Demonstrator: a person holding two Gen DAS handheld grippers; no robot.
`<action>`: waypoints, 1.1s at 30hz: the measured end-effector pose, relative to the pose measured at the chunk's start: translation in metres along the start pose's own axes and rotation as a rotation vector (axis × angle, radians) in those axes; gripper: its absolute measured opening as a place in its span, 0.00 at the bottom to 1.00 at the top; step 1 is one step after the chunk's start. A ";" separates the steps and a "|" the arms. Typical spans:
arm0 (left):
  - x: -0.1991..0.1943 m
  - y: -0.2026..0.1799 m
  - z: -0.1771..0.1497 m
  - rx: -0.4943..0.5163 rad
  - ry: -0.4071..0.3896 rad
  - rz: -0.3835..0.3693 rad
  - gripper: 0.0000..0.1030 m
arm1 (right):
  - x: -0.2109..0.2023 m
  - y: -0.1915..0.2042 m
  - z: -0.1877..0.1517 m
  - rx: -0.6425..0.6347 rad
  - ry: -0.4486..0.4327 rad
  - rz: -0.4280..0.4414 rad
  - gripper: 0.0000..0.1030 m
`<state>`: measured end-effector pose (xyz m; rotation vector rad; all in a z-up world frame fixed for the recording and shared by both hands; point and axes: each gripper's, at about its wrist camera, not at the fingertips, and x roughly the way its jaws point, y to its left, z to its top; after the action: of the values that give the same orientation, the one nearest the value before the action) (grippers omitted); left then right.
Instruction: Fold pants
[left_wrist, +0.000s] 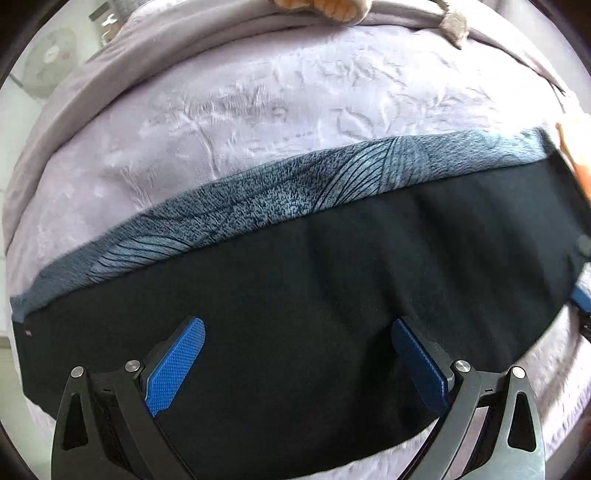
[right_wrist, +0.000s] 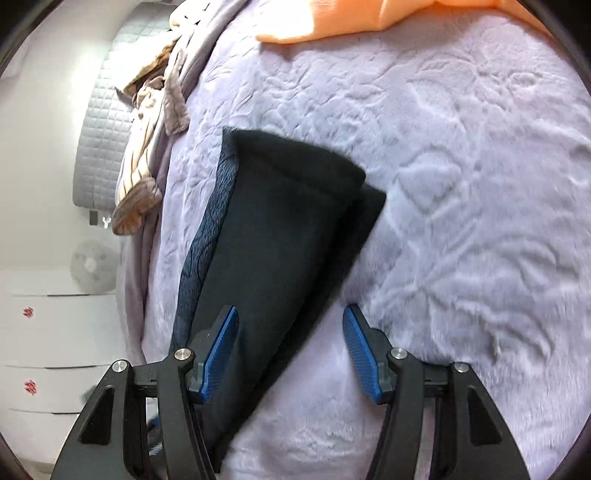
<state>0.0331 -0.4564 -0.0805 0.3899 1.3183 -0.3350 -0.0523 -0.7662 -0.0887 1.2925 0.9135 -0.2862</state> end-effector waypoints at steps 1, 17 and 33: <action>0.000 0.001 -0.001 -0.007 -0.014 -0.002 0.99 | 0.002 0.000 0.003 0.002 0.002 0.013 0.61; -0.035 -0.027 0.022 0.021 -0.130 -0.050 0.72 | 0.017 0.002 0.028 0.017 0.012 0.375 0.13; -0.059 0.048 -0.008 -0.036 -0.135 -0.066 0.82 | -0.020 0.165 -0.050 -0.625 -0.011 0.124 0.13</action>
<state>0.0352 -0.4090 -0.0200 0.2889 1.2050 -0.3859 0.0217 -0.6779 0.0411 0.7607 0.8195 0.0910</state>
